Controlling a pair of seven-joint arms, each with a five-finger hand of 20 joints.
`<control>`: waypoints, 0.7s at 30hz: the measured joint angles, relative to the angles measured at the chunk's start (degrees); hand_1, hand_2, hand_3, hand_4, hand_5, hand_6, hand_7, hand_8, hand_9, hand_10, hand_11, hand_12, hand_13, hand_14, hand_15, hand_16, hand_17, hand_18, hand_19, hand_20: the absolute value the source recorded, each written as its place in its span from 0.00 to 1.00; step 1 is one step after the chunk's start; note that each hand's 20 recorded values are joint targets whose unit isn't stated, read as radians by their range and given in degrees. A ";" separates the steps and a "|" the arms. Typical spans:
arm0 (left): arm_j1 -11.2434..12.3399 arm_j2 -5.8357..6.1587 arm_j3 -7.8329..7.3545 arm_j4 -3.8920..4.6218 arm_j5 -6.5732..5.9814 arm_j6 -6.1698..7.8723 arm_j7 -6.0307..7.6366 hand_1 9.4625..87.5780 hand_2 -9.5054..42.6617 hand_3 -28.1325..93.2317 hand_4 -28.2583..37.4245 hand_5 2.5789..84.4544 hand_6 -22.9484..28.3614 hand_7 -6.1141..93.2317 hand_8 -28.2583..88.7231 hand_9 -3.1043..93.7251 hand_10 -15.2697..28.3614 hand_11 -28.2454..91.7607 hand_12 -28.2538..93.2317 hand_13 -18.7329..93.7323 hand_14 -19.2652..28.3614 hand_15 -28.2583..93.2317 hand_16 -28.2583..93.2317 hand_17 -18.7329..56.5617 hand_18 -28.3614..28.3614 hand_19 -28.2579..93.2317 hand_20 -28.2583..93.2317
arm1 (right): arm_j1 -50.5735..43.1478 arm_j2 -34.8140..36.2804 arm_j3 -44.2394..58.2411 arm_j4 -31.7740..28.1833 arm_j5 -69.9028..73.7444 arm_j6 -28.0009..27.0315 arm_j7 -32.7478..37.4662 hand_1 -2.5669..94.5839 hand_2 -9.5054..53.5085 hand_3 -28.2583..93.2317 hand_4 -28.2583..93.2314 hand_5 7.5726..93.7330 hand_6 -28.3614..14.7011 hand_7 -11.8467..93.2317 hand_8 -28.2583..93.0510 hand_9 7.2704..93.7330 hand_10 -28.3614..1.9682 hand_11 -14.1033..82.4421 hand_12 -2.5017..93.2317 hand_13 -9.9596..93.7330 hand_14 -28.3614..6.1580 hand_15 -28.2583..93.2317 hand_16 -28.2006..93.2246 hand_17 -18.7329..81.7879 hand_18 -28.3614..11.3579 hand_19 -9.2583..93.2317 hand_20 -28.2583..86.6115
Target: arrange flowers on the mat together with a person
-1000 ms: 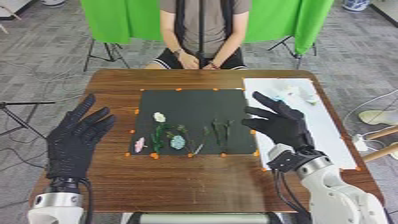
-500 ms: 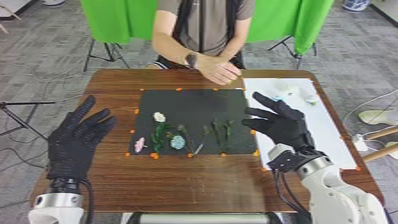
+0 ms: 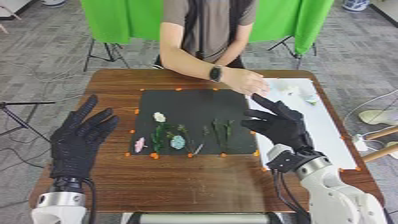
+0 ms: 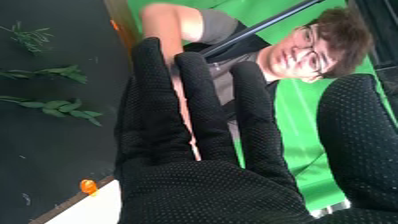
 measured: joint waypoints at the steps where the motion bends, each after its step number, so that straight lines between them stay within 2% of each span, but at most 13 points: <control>1: 0.00 0.44 0.20 0.00 -0.27 0.18 0.24 0.14 0.40 0.85 0.00 0.38 0.60 0.16 0.16 0.41 0.86 0.45 0.32 0.41 1.00 0.66 0.14 0.18 0.96 0.81 0.17 | 0.00 -0.13 0.05 0.00 -0.01 -0.08 0.06 0.22 0.26 0.90 0.00 0.46 0.68 0.23 0.13 0.54 0.36 0.28 0.15 0.52 0.23 0.58 0.30 0.24 0.23 0.61 0.40; 4: 0.02 1.67 0.55 0.00 -0.87 0.65 0.84 0.14 0.40 0.85 0.00 0.38 0.60 0.16 0.16 0.41 0.86 0.45 0.32 0.41 1.00 0.66 0.14 0.18 0.96 0.81 0.17 | 0.00 -0.34 0.09 0.02 -0.02 -0.26 0.29 0.22 0.26 0.90 0.00 0.46 0.68 0.23 0.13 0.54 0.36 0.28 0.15 0.52 0.23 0.58 0.30 0.24 0.23 0.61 0.40; 7: 0.02 2.27 0.63 0.00 -1.13 0.89 1.21 0.14 0.40 0.85 0.00 0.39 0.61 0.16 0.16 0.41 0.86 0.45 0.32 0.41 1.00 0.66 0.14 0.18 0.96 0.81 0.17 | 0.00 -0.45 0.17 0.06 -0.04 -0.48 0.47 0.22 0.26 0.90 0.00 0.46 0.68 0.23 0.13 0.54 0.36 0.28 0.15 0.52 0.23 0.58 0.30 0.24 0.23 0.61 0.40; 21: -0.54 2.90 1.29 0.27 -1.52 1.04 1.55 0.14 0.40 0.85 0.00 0.39 0.61 0.17 0.16 0.41 0.86 0.46 0.32 0.41 1.00 0.67 0.14 0.18 0.96 0.81 0.16 | 0.65 -0.70 0.27 0.91 -0.29 -1.19 1.15 0.22 0.25 0.91 0.00 0.46 0.68 0.23 0.13 0.54 0.36 0.28 0.15 0.52 0.23 0.58 0.30 0.24 0.23 0.61 0.40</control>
